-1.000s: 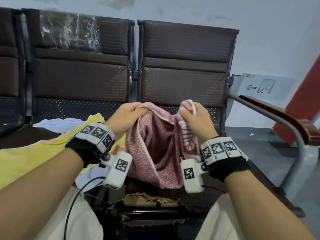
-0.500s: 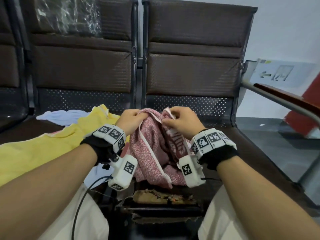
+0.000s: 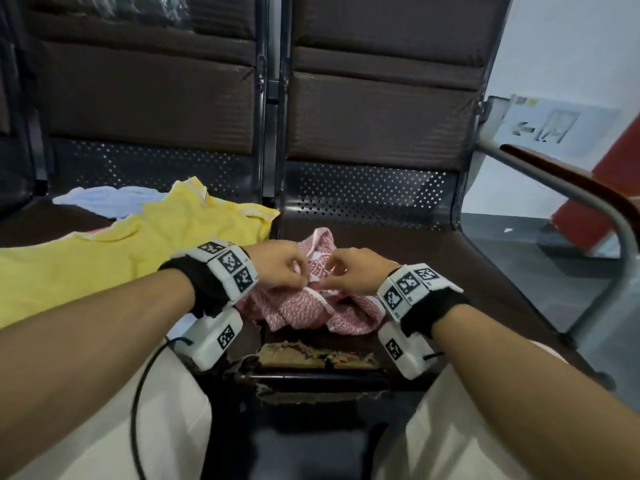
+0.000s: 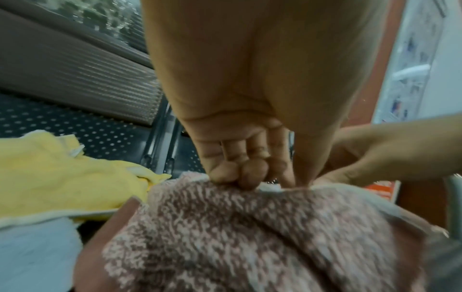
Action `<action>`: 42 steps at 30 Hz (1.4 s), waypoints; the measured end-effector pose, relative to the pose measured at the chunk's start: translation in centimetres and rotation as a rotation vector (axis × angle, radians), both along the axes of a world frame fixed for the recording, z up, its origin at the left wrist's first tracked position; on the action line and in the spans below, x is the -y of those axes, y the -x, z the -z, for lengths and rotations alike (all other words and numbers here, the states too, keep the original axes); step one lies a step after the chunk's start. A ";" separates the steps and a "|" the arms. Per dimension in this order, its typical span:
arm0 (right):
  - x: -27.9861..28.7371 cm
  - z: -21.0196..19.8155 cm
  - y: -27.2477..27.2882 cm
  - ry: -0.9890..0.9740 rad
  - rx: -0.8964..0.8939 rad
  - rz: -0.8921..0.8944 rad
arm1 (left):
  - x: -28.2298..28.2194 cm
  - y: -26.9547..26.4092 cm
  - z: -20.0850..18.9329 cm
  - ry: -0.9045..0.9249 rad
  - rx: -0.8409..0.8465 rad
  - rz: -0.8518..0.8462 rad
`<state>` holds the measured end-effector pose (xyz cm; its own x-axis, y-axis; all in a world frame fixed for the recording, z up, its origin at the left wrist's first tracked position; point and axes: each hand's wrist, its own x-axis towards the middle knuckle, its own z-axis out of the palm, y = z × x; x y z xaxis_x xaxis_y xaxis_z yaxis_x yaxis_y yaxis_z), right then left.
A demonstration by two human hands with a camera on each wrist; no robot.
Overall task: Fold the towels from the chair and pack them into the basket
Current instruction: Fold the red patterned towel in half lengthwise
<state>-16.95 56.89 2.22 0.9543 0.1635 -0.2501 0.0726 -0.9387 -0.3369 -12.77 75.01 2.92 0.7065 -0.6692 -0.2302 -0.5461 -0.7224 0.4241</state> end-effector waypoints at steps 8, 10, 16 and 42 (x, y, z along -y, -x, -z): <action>-1.5 1.9 -0.8 0.015 -0.013 -0.112 | -1.7 0.5 -0.1 -0.010 -0.118 0.028; -1.7 1.9 -1.1 -0.028 0.020 -0.136 | -3.0 0.3 -0.2 0.001 -0.220 -0.034; -2.8 1.3 -1.9 -0.040 0.022 -0.210 | -5.2 0.4 -0.2 0.129 -0.365 -0.230; -3.0 -6.5 -0.7 -1.267 0.154 0.331 | -4.3 -0.4 -3.6 0.790 -0.345 -0.604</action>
